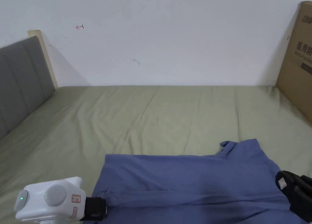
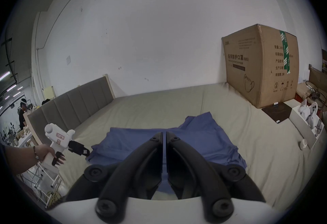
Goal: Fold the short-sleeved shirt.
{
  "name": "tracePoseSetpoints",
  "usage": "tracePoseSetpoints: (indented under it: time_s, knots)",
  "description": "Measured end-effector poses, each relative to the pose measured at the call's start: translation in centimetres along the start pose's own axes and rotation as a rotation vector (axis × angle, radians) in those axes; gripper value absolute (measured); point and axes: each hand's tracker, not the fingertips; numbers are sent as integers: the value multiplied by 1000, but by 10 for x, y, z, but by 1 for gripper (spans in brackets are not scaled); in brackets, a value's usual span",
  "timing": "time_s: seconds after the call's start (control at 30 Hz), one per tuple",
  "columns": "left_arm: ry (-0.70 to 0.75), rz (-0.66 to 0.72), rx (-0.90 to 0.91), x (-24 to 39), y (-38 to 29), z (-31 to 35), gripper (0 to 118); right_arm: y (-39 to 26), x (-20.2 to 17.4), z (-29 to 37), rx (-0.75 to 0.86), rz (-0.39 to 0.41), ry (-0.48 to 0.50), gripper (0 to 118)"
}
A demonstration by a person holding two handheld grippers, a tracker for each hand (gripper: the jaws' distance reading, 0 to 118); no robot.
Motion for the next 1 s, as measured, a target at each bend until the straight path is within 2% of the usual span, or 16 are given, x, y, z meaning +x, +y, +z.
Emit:
tracePoseSetpoints:
  time_s: [0.13, 0.2, 0.37, 0.43, 0.47, 0.53, 0.57, 0.6, 0.67, 0.7, 0.73, 0.77, 0.83, 0.9, 1.0]
  knots:
    - [89, -15, -74, -6, -3, -46, 113, -5, 5, -2, -51, 44, -22, 4]
    - [54, 22, -110, -12, -12, -63, 118, -7, 10, -2, -70, 59, -36, 4]
    - [143, -6, 8, 6, -23, -55, 116, -13, 28, 0, -107, 52, -73, 4]
    - [140, -36, 63, 13, -31, -39, 94, -16, 39, 1, -130, 28, -94, 4]
    - [129, -53, 98, 16, -34, -29, 76, -18, 48, 3, -144, -3, -101, 4]
    - [94, -106, 121, 18, -38, -12, 12, -23, 71, 5, -143, -115, -117, 4]
    - [63, -127, 115, 19, -39, -5, 5, -23, 86, 4, -163, -175, -126, 4]
    - [23, -134, 103, 20, -39, 0, 5, -24, 97, 1, -186, -198, -141, 4]
    - [33, -143, 100, 27, -36, 14, 5, -25, 124, -10, -263, -251, -137, 6]
    - [34, -146, 103, 28, -34, 18, 5, -26, 137, -17, -304, -296, -136, 33]
    - [34, -146, 108, 28, -32, 22, 5, -27, 150, -26, -352, -356, -128, 75]
    - [25, -139, 107, 26, -29, 25, 5, -30, 164, -36, -416, -426, -144, 108]
    - [5, -107, 109, 24, -23, 28, 5, -45, 186, -53, -565, -531, -202, 111]
    - [2, -105, 111, 23, -21, 31, 5, -58, 207, -61, -570, -587, -226, 110]
    - [7, -102, 114, 23, -20, 29, 5, -70, 227, -87, -679, -520, -288, 110]
